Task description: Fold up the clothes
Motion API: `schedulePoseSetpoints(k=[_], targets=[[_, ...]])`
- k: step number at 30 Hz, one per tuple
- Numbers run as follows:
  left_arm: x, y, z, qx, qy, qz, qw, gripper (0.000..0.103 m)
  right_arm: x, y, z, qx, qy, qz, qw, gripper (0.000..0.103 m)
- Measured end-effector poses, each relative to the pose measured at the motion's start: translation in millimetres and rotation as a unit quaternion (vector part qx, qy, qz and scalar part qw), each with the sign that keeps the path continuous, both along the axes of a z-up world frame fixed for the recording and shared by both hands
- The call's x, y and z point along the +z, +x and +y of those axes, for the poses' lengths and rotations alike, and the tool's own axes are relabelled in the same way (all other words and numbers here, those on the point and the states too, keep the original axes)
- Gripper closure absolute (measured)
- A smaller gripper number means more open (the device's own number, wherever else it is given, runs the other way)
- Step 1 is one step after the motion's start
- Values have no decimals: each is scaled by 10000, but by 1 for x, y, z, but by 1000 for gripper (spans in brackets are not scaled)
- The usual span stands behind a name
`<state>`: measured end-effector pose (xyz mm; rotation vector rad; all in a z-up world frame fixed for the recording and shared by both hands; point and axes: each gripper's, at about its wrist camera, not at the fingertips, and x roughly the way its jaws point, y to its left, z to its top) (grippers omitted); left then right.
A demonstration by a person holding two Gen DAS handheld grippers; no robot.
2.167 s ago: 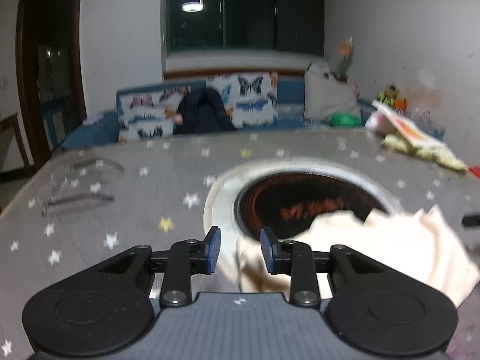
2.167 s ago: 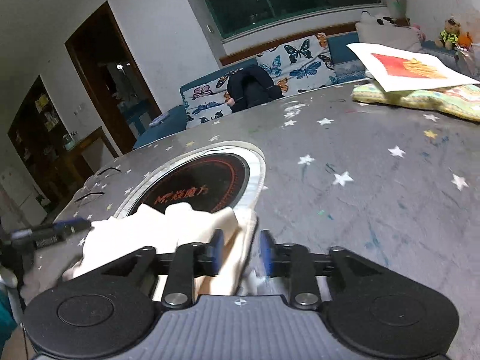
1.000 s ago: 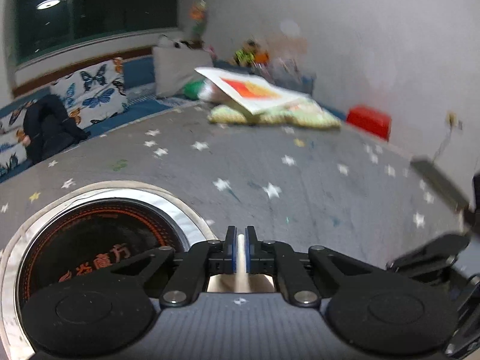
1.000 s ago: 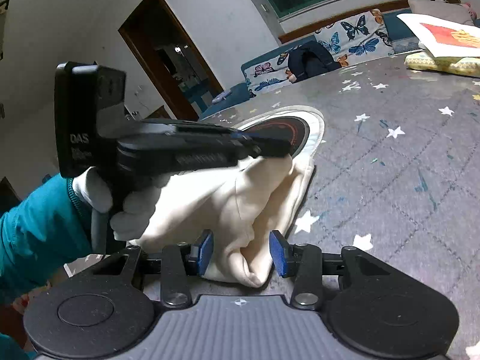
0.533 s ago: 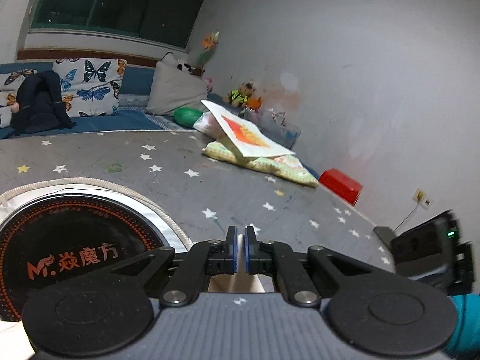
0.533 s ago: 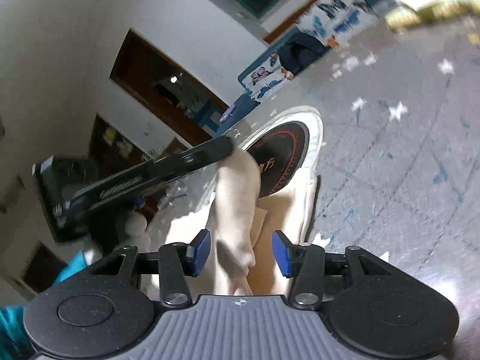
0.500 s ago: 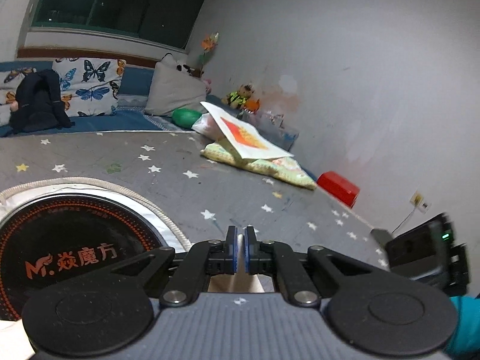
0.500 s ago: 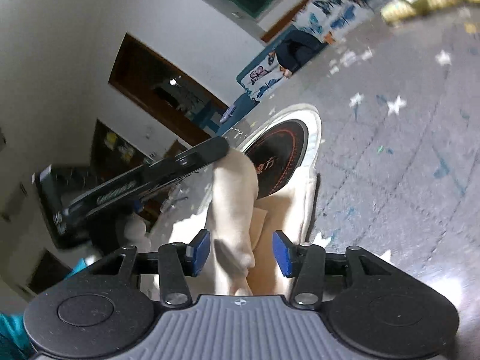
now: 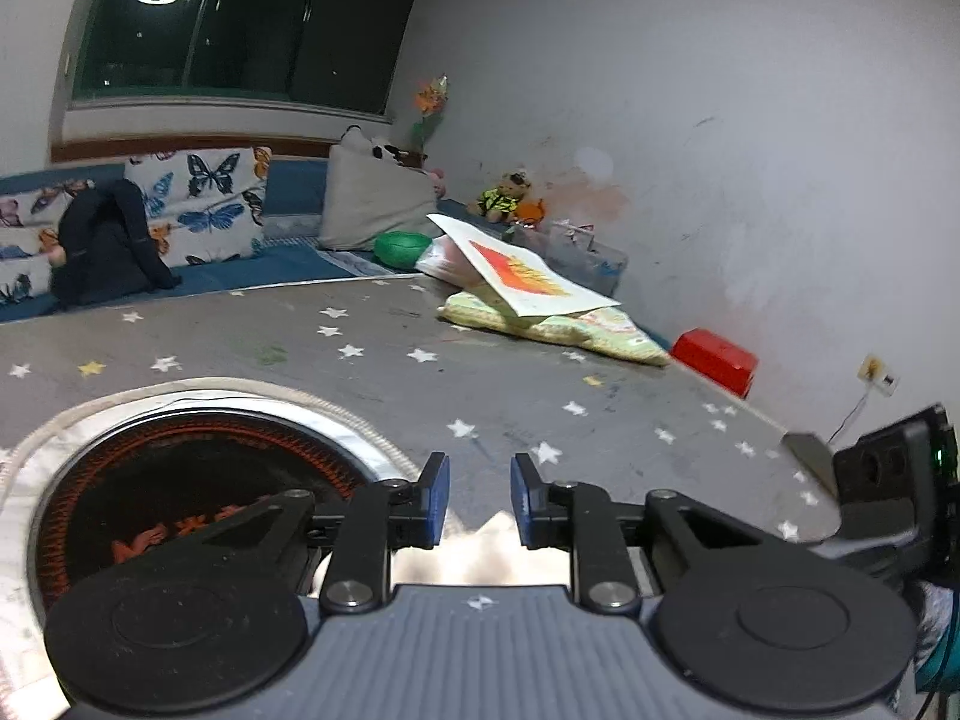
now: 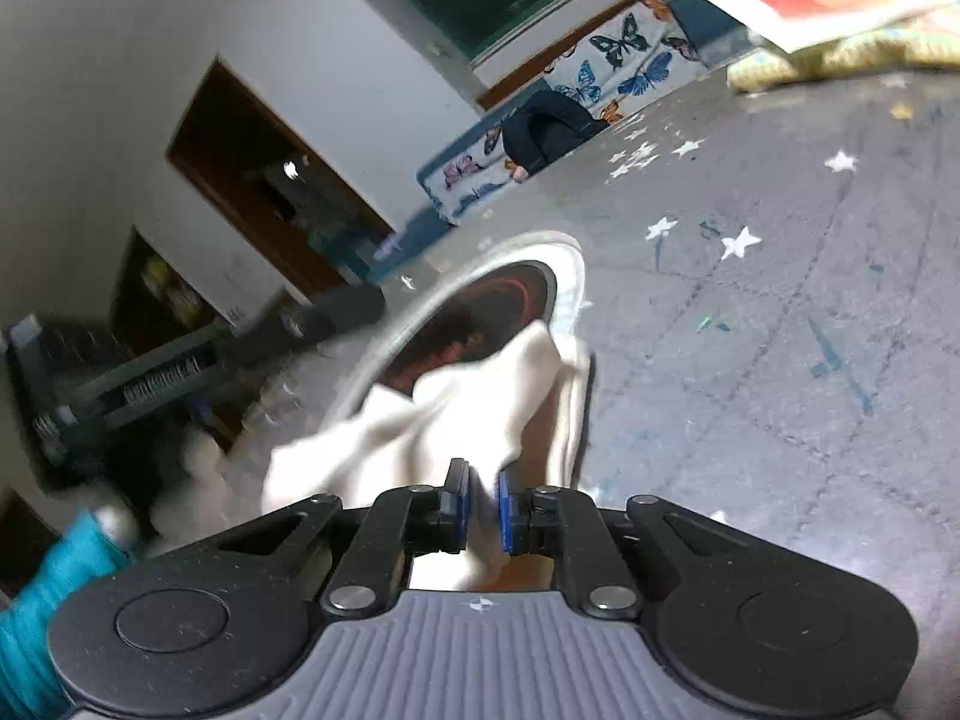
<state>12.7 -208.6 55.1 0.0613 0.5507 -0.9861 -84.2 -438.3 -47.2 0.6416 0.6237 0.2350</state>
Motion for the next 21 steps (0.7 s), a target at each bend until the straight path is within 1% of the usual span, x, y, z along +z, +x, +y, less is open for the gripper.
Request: schedulePoseSetpoints(k=[2,3,4,6,8,10,12,15,18,20,21], targets=[[-2,-9,8,80,131,-102,9998,83,4,-2,6,-102,-398,9,9992,82],[-3,-16,14,112,234,-205,9995,83,9,-3,9,-130,-581,-37,9982,75],[-4,-23,18,148,348,-308,9988,83,16,-6,12,-205,-791,-124,9966,66],[-8,-34,27,189,522,-433,9975,83,31,-13,18,-329,-1239,-393,9910,62],[-13,-42,32,280,636,-445,9966,83,44,-12,25,-396,-1544,-722,9846,60],[-17,-46,38,360,630,-345,9968,83,49,-2,29,-169,-1601,-828,9835,61],[-22,-46,44,484,641,-246,9965,83,48,13,37,38,-1618,-788,9837,60],[-29,-40,54,724,724,-140,9946,83,37,37,47,344,-1812,-567,9812,61],[-37,-24,68,1116,948,2,9892,83,25,45,53,310,-2412,-332,9694,62],[-42,-10,78,1389,1062,146,9845,83,25,41,55,332,-2592,-331,9647,62],[-43,-5,81,1476,1048,204,9833,84,27,38,57,347,-2665,-349,9626,62]])
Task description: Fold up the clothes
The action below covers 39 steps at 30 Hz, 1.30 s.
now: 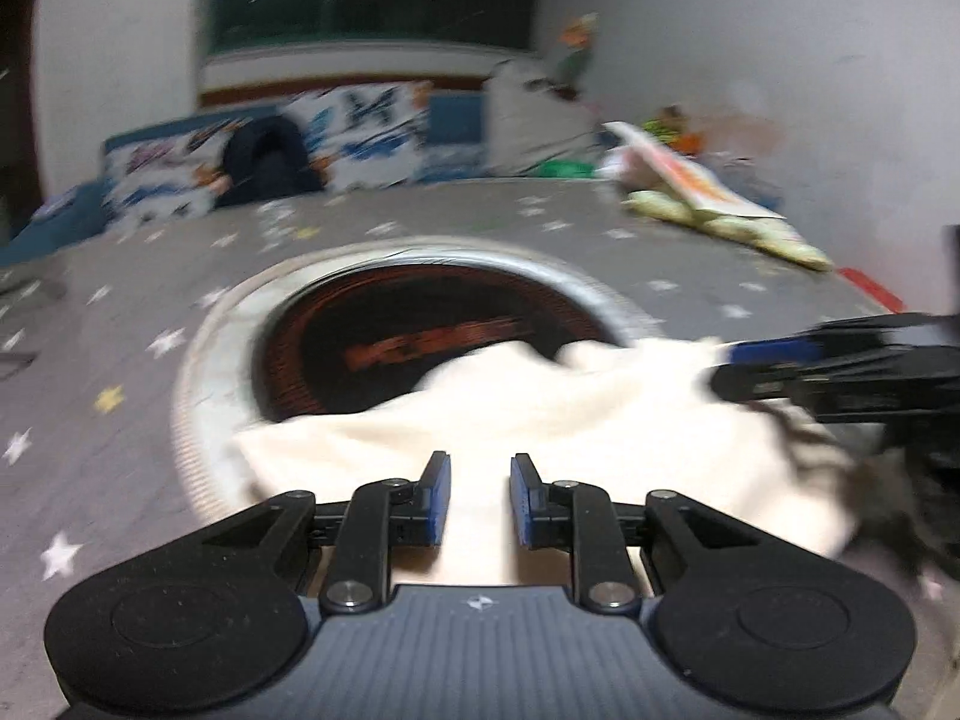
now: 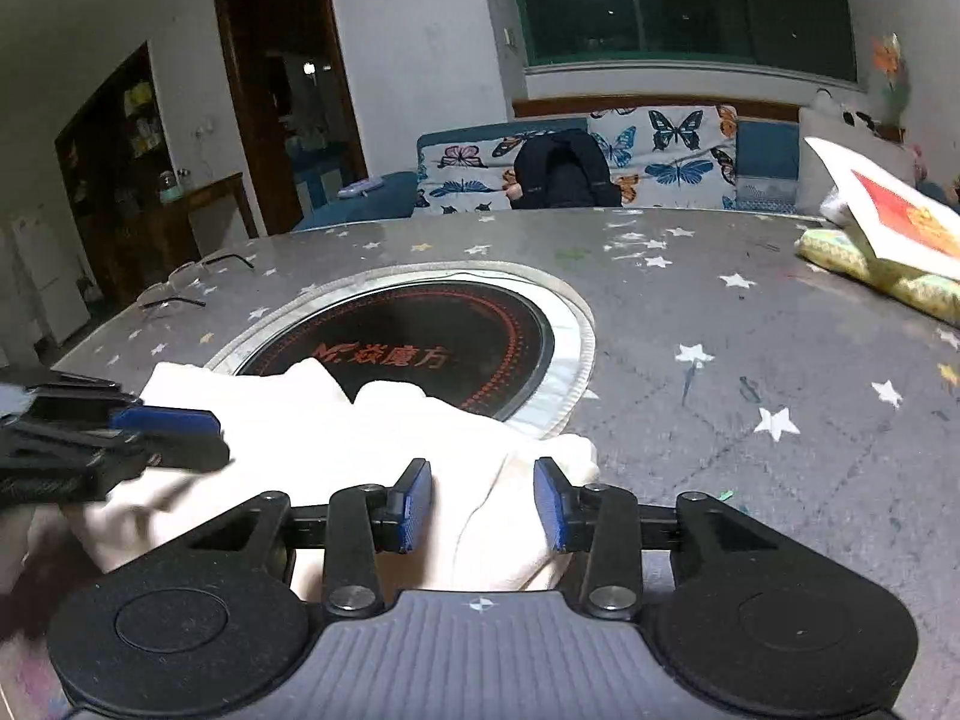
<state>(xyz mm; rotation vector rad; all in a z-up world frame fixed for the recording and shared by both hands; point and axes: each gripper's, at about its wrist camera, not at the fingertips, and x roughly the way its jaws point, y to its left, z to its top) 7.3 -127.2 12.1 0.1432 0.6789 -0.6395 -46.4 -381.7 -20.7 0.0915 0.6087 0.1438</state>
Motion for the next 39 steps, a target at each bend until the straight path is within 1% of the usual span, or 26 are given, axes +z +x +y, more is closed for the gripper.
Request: schedulePoseSetpoints(k=[3,5,7,8,10,12,14,15,17,19,20,22,23,25,27,30,33,35,37,39], targets=[[7,9,4,49,-190,-10,9998,84,12,2,13,162,-175,-183,9995,61],[11,11,-3,-117,-205,-58,9997,84,17,9,21,338,-170,-220,9990,61],[11,10,-15,-274,-27,-165,9995,83,18,17,32,516,-231,-135,9983,61],[10,11,-21,-284,126,-233,9992,83,17,20,37,605,-272,-80,9978,61],[4,20,-25,-107,254,-153,9995,82,13,30,48,642,-570,34,9963,61],[1,29,-21,134,202,-38,9997,82,8,36,48,510,-662,97,9965,61],[4,34,-13,403,88,46,9991,84,7,40,39,294,-364,191,9987,60],[5,34,-9,435,10,40,9990,83,8,40,35,204,-181,228,9994,60],[8,34,-2,500,-147,28,9986,82,14,38,37,216,-219,118,9995,59],[11,33,3,534,-228,-24,9983,81,17,43,44,381,-288,120,9988,58],[13,30,5,511,-243,-50,9984,81,18,46,49,477,-314,140,9983,58],[17,23,10,455,-265,-114,9985,80,11,60,58,437,-659,326,9963,58],[20,17,12,401,-258,-177,9987,80,9,64,59,407,-736,295,9960,58],[25,1,19,280,-272,-292,9988,76,10,68,57,331,-681,267,9968,58],[29,-16,27,167,-277,-384,9987,75,13,69,52,228,-509,270,9981,57],[31,-43,39,54,-220,-479,9986,75,22,56,51,398,-452,168,9980,57],[27,-66,51,209,-27,-524,9984,75,30,40,52,634,-482,57,9968,56],[24,-74,59,341,-40,-457,9984,74,32,28,59,847,-624,17,9945,56],[20,-78,66,523,-45,-387,9979,70,32,18,67,1079,-705,12,9917,56],[17,-79,70,618,-54,-315,9976,69,33,10,78,1320,-773,1,9882,56]])
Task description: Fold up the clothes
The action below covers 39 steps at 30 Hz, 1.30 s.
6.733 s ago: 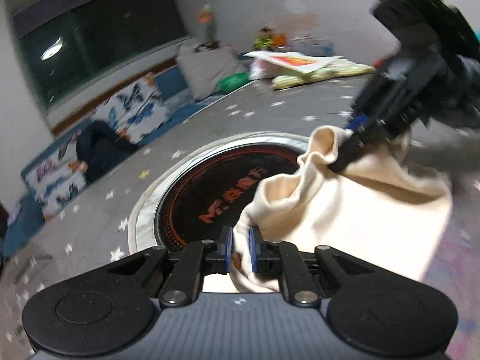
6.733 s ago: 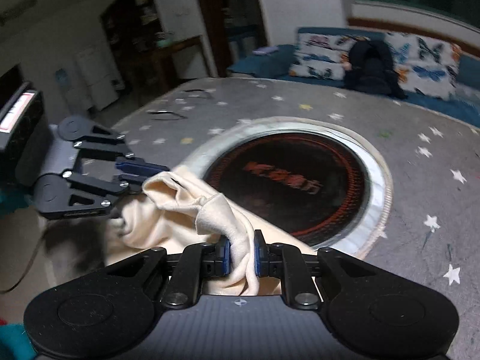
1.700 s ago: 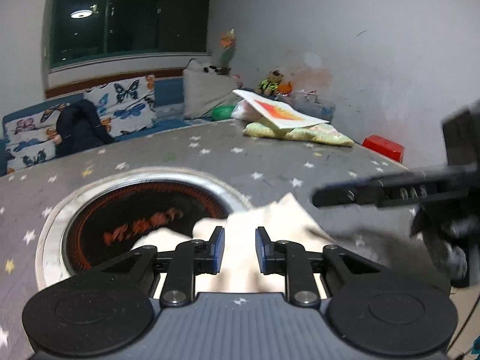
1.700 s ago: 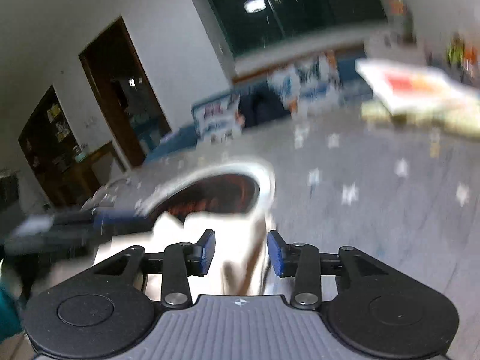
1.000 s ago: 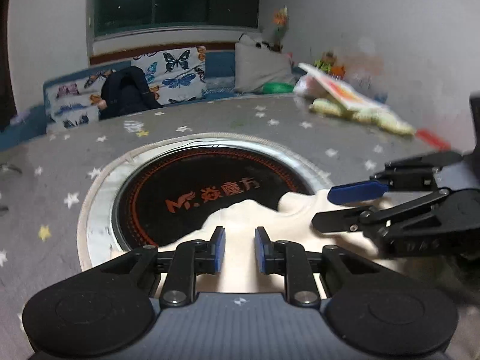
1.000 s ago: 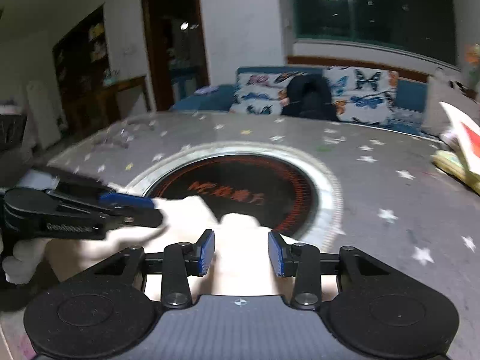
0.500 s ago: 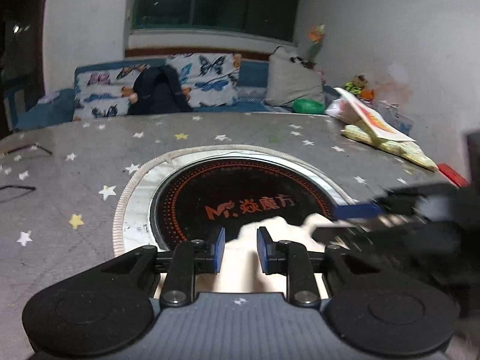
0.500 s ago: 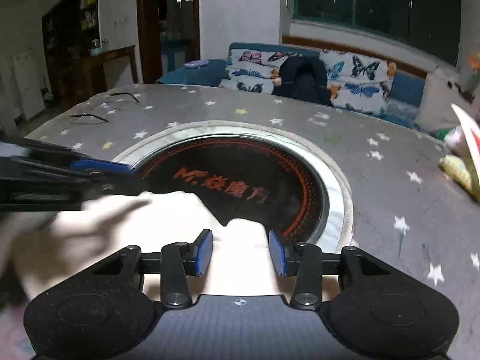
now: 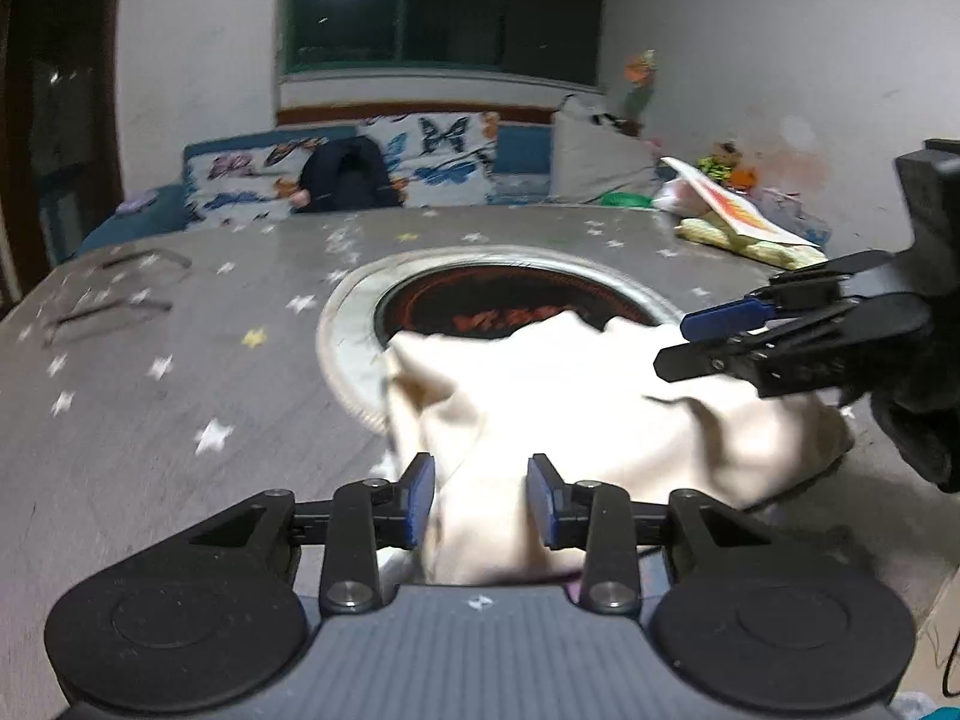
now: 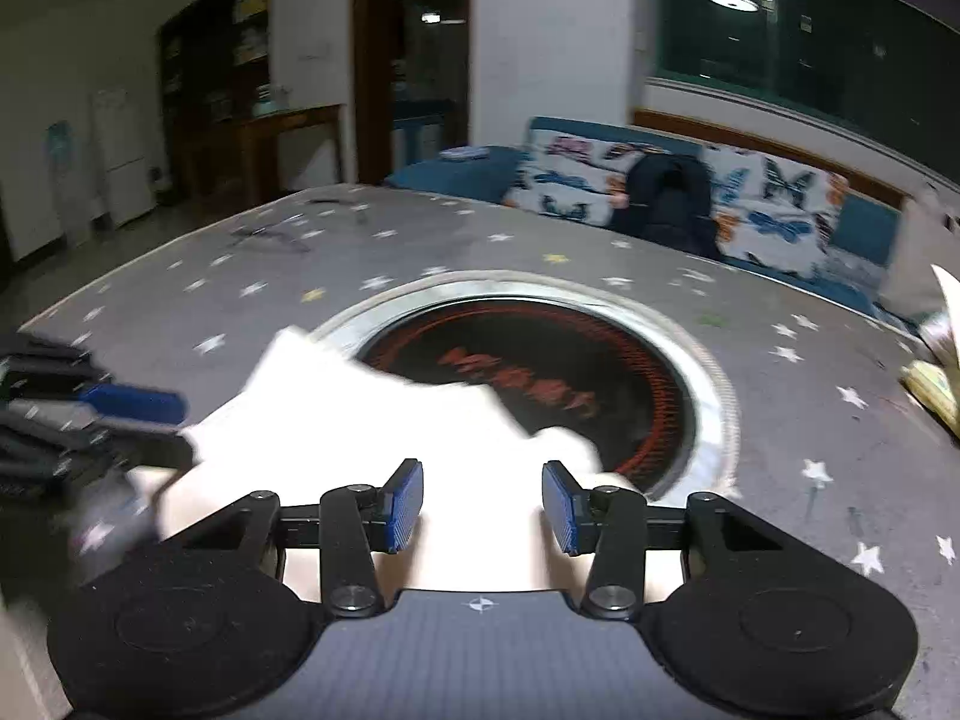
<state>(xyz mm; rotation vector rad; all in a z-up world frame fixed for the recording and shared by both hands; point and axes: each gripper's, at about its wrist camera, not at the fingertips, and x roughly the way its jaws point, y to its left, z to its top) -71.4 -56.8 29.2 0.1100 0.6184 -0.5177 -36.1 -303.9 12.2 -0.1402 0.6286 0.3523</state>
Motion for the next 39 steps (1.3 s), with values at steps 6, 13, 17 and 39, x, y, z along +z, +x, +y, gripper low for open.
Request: schedulePoseSetpoints(k=[6,13,17,39], targets=[[-7,-5,5,46,-15,137,9999,81,-2,15,41,567,-206,38,9982,56],[-16,-6,20,40,-151,234,9996,86,-13,64,73,571,-215,314,9976,56],[-16,-7,23,6,-192,242,9995,85,-16,89,75,323,65,496,9982,56],[1,42,-45,-473,93,-41,9988,82,-7,-34,-23,-315,-126,401,9986,54]])
